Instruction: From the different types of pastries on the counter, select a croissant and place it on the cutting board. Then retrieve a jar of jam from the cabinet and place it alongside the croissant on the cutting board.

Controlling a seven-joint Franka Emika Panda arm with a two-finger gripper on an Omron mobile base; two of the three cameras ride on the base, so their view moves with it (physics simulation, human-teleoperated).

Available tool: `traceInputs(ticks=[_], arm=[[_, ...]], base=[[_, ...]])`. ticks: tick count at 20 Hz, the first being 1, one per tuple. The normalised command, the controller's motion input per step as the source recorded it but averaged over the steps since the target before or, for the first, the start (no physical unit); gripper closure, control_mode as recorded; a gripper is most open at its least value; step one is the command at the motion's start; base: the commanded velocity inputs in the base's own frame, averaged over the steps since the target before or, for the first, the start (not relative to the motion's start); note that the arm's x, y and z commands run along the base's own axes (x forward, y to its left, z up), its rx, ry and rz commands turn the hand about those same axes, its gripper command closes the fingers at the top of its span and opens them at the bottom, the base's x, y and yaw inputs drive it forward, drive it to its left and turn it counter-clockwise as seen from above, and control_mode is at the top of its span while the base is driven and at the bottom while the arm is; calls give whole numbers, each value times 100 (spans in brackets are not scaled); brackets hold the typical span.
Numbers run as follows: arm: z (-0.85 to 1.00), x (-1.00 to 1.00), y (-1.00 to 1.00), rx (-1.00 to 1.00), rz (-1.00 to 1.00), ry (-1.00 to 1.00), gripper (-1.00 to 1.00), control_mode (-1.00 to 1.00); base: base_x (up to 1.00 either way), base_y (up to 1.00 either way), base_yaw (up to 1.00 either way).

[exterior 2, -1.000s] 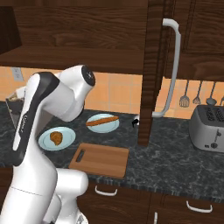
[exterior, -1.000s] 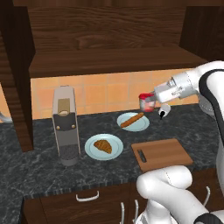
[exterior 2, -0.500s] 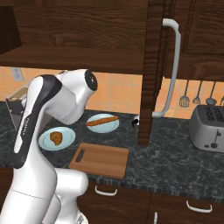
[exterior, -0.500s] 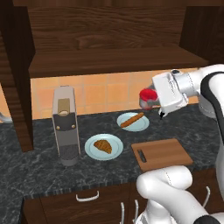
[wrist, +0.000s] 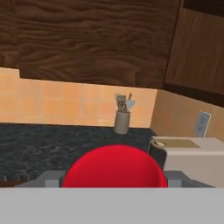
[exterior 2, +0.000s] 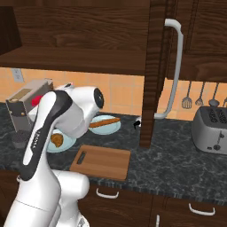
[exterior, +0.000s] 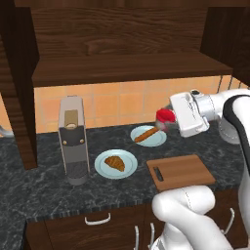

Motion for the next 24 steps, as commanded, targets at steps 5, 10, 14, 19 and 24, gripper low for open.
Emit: traceInputs(ticks=[5, 10, 14, 19, 24], arm=[[-47, 0, -18, 16, 0, 0, 100, -100], [-18, -2, -44, 2, 6, -14, 100, -100], [-11, 0, -57, 0, 7, -7, 100, -100], [-9, 9, -48, 0, 8, 0, 100, -100], [-22, 30, -58, 0, 10, 0, 100, -100]], base=[[0, 0, 0], [0, 0, 0], [0, 0, 0], [0, 0, 0], [0, 0, 0]])
